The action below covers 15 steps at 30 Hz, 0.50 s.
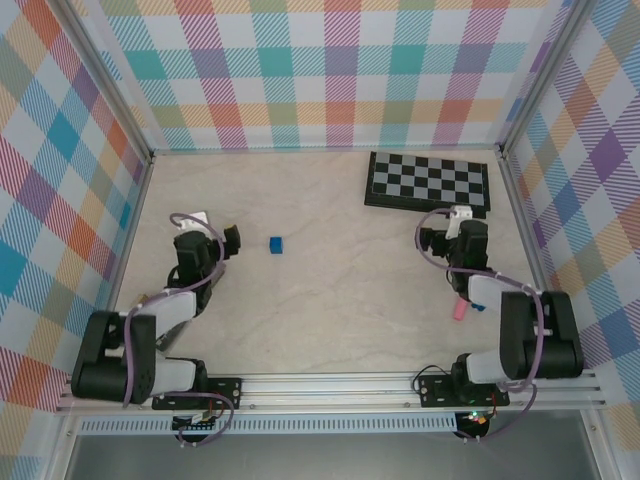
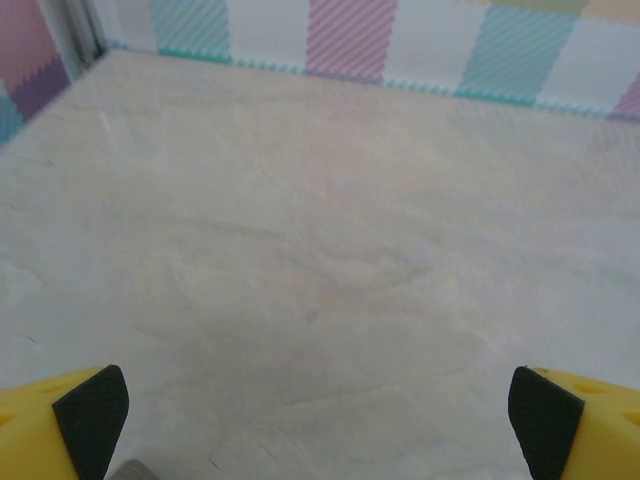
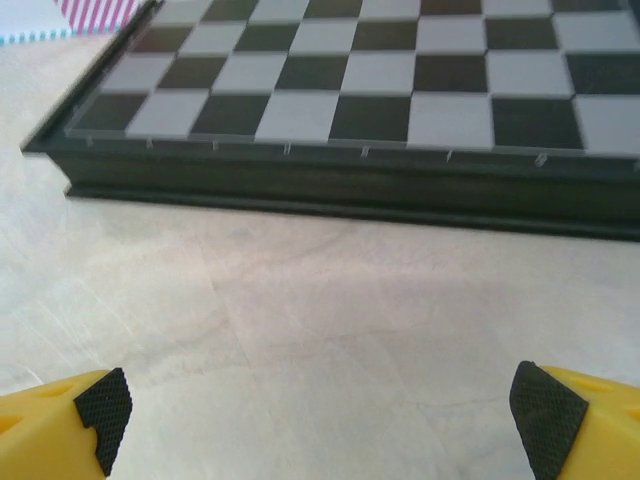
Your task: Put the credit cards into the card holder
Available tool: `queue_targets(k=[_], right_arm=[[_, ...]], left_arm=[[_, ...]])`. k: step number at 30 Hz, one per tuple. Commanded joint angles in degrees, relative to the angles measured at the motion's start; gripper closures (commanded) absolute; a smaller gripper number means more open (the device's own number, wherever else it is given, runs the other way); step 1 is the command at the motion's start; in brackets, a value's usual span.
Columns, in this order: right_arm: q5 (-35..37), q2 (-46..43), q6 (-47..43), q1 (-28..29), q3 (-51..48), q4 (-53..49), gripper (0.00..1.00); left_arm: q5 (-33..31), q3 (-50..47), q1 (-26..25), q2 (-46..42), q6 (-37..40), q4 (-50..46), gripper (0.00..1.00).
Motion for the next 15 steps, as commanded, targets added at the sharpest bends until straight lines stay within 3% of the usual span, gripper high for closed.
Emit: queue_targets(k=[1,3,5,7,10,15], right_arm=[[-0.41,-7.69,8.61,0.17,8.38,-23.5,0.0],[-1.01,-10.33,17.1,0.07,12.83,-35.09,0.0],[-5.38,-10.8,23.49,0.08,17.58,-46.58,0.0],[-14.93,-10.84,24.43,0.08,19.0,-49.22,0.0],[-25.12,-13.15,29.11,0.53,16.38,-46.0,0.01],[-26.43,-16.61,29.98,4.49,17.08,-48.41,0.0]], left_arm=[[-7.43,7.06,1.32,-6.94,-13.21,-19.71,0.0],[-10.89,12.44,1.48,-9.5,-25.3,-35.3,0.0],[-2.72,16.82,2.37,-9.31,-25.63,-43.81,0.0],[2.42,20.22,2.47,-7.15,-26.47,-50.68,0.0],[3.25,24.73,3.52,-1.32,-28.63,-59.21,0.0],[12.92,25.17,7.77,5.78,-29.83,-56.09,0.0]])
